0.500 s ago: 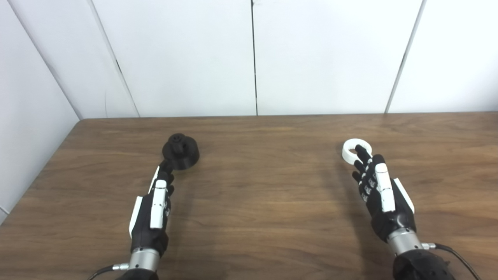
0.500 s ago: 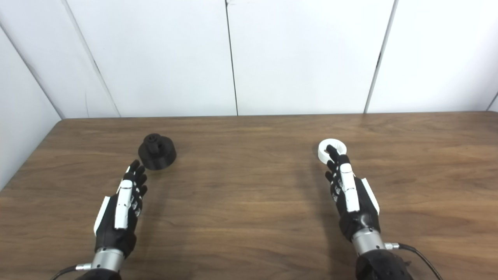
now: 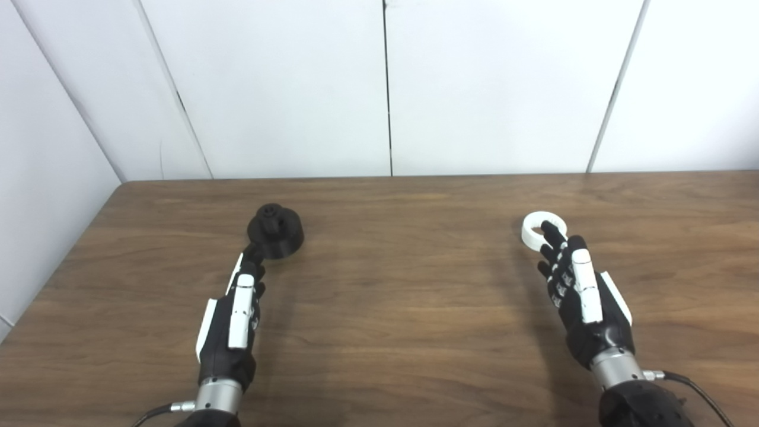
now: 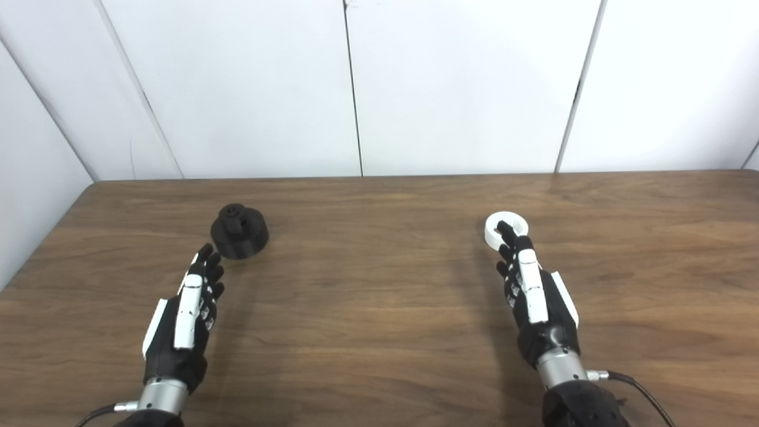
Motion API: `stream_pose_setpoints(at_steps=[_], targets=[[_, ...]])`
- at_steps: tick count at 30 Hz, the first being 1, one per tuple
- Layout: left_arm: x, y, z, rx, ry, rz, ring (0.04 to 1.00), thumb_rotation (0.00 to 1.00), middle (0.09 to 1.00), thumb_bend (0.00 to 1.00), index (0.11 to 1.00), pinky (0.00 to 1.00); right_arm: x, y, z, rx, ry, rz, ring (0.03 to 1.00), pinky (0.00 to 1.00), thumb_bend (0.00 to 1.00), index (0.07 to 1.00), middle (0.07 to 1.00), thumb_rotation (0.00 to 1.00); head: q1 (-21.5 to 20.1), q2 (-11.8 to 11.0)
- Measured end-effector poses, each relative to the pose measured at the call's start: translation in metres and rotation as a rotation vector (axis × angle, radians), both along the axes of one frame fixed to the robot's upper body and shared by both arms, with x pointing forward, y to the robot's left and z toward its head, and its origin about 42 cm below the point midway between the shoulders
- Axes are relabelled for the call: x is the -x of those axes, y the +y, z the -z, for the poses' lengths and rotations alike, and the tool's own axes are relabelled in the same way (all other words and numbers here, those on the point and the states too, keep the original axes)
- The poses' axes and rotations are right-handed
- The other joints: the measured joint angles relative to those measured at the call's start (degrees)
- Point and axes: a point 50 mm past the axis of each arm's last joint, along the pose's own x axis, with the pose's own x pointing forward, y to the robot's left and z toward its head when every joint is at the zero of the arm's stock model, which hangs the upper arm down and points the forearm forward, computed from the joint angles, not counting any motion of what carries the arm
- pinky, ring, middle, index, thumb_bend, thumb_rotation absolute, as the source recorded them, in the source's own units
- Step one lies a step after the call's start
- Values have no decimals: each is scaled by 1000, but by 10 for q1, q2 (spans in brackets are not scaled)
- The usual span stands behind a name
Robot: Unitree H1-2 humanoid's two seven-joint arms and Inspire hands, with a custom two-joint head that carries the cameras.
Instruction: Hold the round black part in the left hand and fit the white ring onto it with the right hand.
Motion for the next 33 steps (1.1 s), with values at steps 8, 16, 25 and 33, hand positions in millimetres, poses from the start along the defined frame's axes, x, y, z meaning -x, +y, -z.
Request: stream_pose_setpoints(at_steps=[8,16,25,33], targets=[[-2,10,-5,-144,43,14,990,545,1000,619,996,953,0,-2,0,0,7,-3,1000,1000,481,937,999,1000,4,-1],[-23,44,-36,-463,52,-33,979,317,976,896,962,982,0,-1,0,-1,8,-5,1000,1000,480,938,998,1000,8,-5],[-59,84,-53,-537,90,-3,960,229,973,997,963,882,0,-2,1,0,9,-10,1000,1000,499,941,1000,1000,6,-8],[-98,105,-65,-672,174,37,999,251,999,1000,973,965,0,-2,1,0,9,-10,1000,1000,489,934,991,1000,5,-8]])
